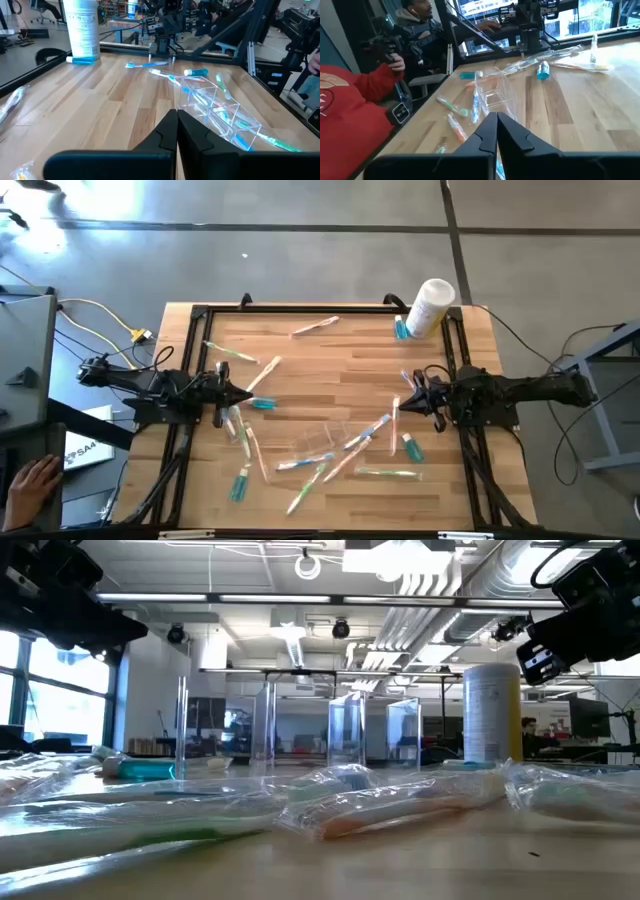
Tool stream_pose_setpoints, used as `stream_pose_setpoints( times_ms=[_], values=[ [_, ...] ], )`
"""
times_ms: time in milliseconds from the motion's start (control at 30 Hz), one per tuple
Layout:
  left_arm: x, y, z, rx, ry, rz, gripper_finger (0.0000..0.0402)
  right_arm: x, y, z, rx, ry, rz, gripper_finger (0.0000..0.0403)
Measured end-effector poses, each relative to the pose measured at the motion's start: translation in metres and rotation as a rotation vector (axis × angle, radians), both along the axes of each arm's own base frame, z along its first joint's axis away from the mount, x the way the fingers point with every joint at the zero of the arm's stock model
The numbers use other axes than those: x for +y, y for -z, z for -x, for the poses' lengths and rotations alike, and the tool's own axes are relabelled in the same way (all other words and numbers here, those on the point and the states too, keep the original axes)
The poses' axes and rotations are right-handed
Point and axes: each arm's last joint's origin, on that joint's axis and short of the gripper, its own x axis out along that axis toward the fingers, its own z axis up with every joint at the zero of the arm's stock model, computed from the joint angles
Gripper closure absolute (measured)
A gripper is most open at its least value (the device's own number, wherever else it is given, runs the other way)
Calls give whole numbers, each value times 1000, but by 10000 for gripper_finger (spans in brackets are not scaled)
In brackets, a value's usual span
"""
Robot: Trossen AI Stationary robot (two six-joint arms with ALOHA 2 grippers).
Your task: Pick & Place toothbrushing station
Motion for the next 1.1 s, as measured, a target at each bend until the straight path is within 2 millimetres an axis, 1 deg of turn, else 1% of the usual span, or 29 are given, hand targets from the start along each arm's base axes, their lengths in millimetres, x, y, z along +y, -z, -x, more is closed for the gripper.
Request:
stream_pose_setpoints(
  times_ms=[200, 767, 900, 967, 1100],
  values=[
    [0, 0, 0, -1, 0, 0, 402, 0, 0, 0, -18, -6, 61, 401],
    [0, 0, 0, -2, 0, 1, 402, 0, -1, 0, -24, -6, 56, 401],
    [0, -5, 0, -32, 9, 2, 402, 0, -6, 0, -54, -4, 57, 401],
    [0, -9, 0, -29, 12, -22, 402, 0, -16, -1, -82, 12, 59, 401],
    [-1, -26, -3, -42, 2, -50, 402, -2, -35, -2, -119, 60, 90, 401]
  ],
)
